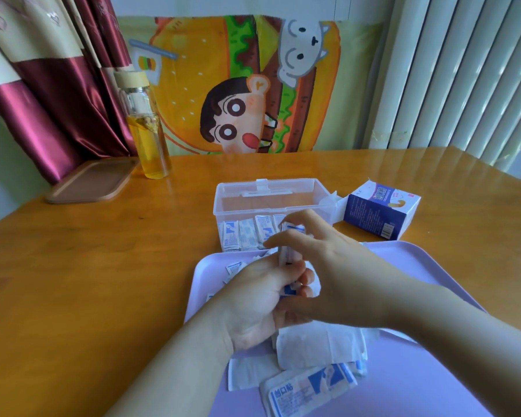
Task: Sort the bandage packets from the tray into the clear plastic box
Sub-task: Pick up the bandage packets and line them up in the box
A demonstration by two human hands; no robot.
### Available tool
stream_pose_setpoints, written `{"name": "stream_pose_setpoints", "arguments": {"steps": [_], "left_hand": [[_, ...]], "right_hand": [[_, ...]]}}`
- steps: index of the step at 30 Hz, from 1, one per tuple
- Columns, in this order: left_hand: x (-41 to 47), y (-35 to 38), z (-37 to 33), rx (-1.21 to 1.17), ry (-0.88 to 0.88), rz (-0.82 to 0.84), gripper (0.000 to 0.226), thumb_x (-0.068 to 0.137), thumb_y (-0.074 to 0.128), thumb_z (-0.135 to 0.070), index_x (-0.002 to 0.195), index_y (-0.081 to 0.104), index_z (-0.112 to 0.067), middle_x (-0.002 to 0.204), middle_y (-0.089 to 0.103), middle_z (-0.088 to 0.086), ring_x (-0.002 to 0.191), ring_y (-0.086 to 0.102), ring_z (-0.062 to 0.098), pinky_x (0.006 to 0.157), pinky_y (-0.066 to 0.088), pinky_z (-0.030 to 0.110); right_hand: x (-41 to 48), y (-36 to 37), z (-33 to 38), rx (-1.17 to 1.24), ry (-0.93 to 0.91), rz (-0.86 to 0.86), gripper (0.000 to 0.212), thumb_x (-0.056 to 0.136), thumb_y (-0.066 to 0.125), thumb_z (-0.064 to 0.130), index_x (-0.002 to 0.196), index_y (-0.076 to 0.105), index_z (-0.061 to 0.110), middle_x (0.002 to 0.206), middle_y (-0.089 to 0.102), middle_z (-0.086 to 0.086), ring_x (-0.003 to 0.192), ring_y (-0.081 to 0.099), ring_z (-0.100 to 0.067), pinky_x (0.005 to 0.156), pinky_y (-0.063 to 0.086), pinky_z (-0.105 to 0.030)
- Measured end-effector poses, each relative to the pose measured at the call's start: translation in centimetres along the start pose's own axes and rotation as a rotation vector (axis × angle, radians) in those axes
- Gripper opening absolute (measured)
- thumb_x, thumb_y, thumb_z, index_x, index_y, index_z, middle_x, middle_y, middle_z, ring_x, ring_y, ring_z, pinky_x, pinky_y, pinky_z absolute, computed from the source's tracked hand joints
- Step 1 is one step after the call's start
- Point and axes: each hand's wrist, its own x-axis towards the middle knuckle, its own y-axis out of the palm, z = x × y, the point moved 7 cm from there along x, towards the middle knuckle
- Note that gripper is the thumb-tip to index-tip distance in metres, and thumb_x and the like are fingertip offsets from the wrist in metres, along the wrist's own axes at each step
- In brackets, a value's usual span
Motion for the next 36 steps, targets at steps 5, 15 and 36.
{"name": "stream_pose_setpoints", "arguments": {"steps": [5, 15, 36], "left_hand": [[-1.0, -0.2, -1.8, 0.073, 0.069, -0.052, 0.013, 0.097, 0.045, -0.008, 0.106, 0.054, -0.01, 0.079, 0.048, 0.005, 0.04, 0.044, 0.002, 0.039, 0.034, 0.013], [-0.8, -2.9, -7.6, 0.164, 0.165, -0.2, 0.021, 0.091, 0.045, 0.0, 0.081, 0.055, -0.016, 0.061, 0.046, -0.003, 0.043, 0.028, 0.004, 0.036, 0.018, 0.014], [1.2, -11.5, -12.7, 1.041, 0.24, -0.553, 0.031, 0.094, 0.053, -0.031, 0.125, 0.055, -0.034, 0.135, 0.044, -0.004, 0.107, 0.05, 0.011, 0.081, 0.038, 0.024]], "right_hand": [[1.1, -0.6, -0.1, 0.25, -0.021, -0.025, 0.064, 0.069, 0.079, 0.037, 0.125, 0.047, 0.039, 0.12, 0.04, 0.017, 0.1, 0.048, 0.006, 0.081, 0.041, -0.006], [4.9, -3.8, -2.9, 0.613, 0.229, -0.117, 0.008, 0.082, 0.07, 0.024, 0.085, 0.071, 0.016, 0.066, 0.065, 0.004, 0.061, 0.048, -0.006, 0.063, 0.037, -0.023], [14.4, -2.9, -7.1, 0.193, 0.442, -0.058, 0.023, 0.093, 0.055, 0.021, 0.103, 0.066, 0.004, 0.083, 0.067, -0.009, 0.06, 0.048, -0.015, 0.052, 0.036, -0.022]]}}
